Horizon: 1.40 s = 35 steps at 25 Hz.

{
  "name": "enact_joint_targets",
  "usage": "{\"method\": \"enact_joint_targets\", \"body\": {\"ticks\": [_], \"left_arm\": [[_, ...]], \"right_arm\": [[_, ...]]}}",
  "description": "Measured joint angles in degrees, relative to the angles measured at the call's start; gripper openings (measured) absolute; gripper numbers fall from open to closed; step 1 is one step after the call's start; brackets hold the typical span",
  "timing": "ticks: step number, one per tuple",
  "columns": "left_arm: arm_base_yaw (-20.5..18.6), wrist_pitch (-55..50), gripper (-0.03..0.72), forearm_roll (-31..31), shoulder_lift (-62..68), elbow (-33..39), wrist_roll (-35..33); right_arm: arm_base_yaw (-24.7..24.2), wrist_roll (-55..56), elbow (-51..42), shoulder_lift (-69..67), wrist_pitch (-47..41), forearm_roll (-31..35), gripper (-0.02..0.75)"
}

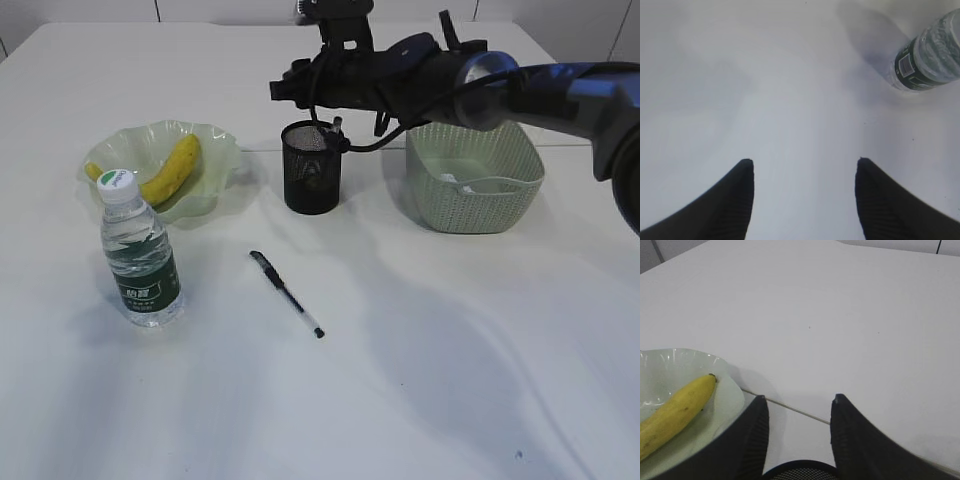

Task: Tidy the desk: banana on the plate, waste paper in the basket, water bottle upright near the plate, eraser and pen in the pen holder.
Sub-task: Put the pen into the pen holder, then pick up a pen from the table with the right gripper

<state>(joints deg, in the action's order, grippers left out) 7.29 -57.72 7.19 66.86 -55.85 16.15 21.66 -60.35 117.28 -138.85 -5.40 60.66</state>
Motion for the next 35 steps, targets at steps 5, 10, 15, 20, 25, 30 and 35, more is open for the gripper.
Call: {"method": "enact_joint_targets", "body": {"ticks": [5, 10, 15, 20, 25, 30, 35], "left_arm": [[0.00, 0.00, 0.447, 0.39, 0.00, 0.00, 0.00], [0.00, 0.00, 0.447, 0.39, 0.00, 0.00, 0.00], [0.00, 0.00, 0.447, 0.39, 0.00, 0.00, 0.00], [0.00, 0.00, 0.447, 0.52, 0.00, 0.00, 0.00], [0.00, 0.00, 0.447, 0.52, 0.00, 0.00, 0.00], [0.00, 0.00, 0.447, 0.56, 0.00, 0.00, 0.00], [0.00, 0.00, 0.447, 0.56, 0.00, 0.00, 0.00]], "right_arm": [[0.00, 0.00, 0.00, 2.72, -4.22, 0.00, 0.312], [0.00, 0.00, 0.04, 4.59, -7.04, -0.71, 0.312], [0.00, 0.00, 0.04, 6.91, -11.19, -3.33, 0.313], [0.00, 13.32, 0.04, 7.65, -19.89, -17.54, 0.313], [0.00, 34.96, -0.06, 9.45, -33.18, -40.63, 0.313], [0.55, 44.23, -0.06, 11.79, -46.69, -47.92, 0.313], [5.38, 48.55, -0.06, 12.15, -56.50, -53.75, 0.313]]}}
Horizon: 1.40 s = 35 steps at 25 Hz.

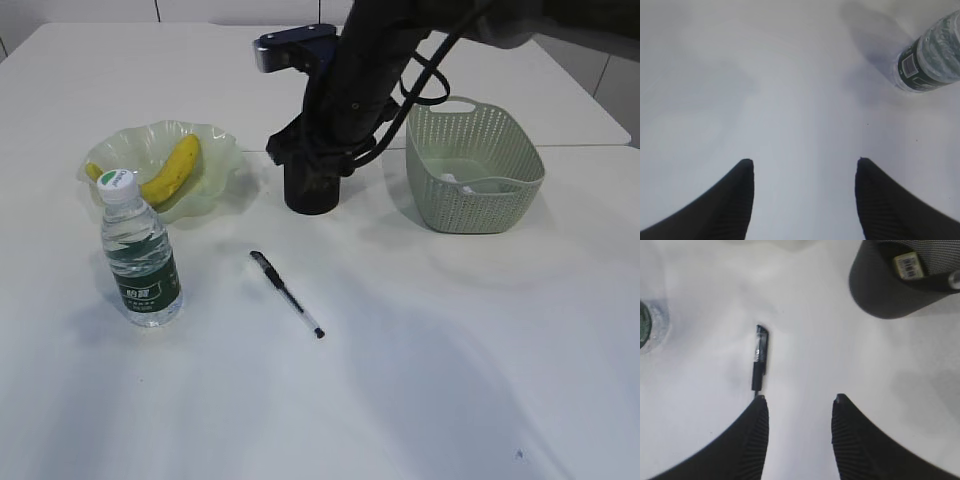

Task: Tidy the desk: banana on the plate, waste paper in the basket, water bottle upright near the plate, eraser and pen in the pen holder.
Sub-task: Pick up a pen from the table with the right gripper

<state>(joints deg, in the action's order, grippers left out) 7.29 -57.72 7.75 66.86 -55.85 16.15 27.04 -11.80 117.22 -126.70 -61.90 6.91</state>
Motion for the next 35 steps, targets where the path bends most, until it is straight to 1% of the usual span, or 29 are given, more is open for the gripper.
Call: {"method": "enact_joint_targets", "body": {"ticks": [2, 5, 9, 18, 31, 35], "left_arm": [[0.00, 0.00, 0.447, 0.00, 0.00, 0.00, 0.00], [0.00, 0.00, 0.447, 0.00, 0.00, 0.00, 0.00], [0.00, 0.00, 0.447, 0.09, 0.00, 0.00, 0.00], [0.00, 0.00, 0.430, 0.13, 0.00, 0.00, -0.04], [0.00, 0.00, 0.426, 0.37, 0.00, 0.00, -1.41], [0.00, 0.00, 0.426, 0.05, 0.00, 0.00, -1.41]], "right_arm": [[2.38, 1.62, 0.00, 0.00, -1.45, -1.92, 0.313], [5.60, 5.10, 0.00, 0.00, -4.01, -6.91, 0.313], [7.54, 8.32, 0.00, 0.00, -6.64, -8.44, 0.313], [7.90, 12.98, 0.00, -0.95, -8.28, -5.43, 0.313], [8.70, 13.91, 0.20, -6.51, -8.38, -5.29, 0.313], [8.70, 14.99, 3.46, -9.73, -8.38, -5.51, 0.313]]}}
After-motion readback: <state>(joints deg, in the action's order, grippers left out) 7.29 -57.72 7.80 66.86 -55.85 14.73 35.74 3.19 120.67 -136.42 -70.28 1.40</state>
